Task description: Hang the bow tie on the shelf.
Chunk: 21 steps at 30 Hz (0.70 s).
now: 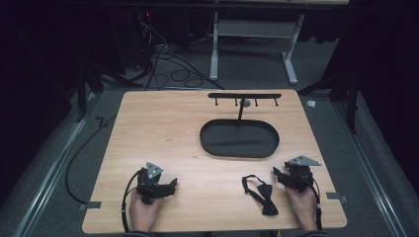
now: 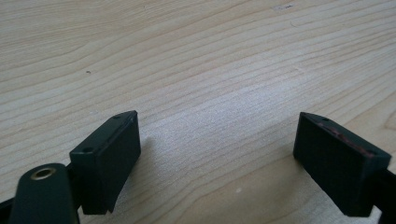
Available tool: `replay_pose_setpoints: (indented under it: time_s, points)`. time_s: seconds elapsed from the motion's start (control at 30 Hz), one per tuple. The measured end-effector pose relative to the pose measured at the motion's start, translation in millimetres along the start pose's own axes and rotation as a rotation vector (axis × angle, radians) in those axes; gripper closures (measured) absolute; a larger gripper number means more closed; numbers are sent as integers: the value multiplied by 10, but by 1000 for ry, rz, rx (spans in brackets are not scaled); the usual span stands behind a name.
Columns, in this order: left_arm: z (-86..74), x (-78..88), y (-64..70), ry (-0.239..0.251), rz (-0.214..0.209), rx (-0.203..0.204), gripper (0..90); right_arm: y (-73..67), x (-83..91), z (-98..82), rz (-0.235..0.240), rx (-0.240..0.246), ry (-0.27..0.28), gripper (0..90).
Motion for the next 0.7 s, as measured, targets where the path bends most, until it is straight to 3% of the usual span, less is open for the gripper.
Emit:
replay_pose_setpoints:
  time_s: [0.7]
  points:
    - [0,0,0,0,0,0,153,-8,0,-4,-1,5,0,448]
Point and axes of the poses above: each handheld gripper's, and its own axes: x roughly backward along the jaws, z roughly out of its top, y roughly to its right, the point moved 7 cm from there along -x, roughly forward along the jaws, and after that the axes turned 9 degrees about -y, right-handed, at the moved point
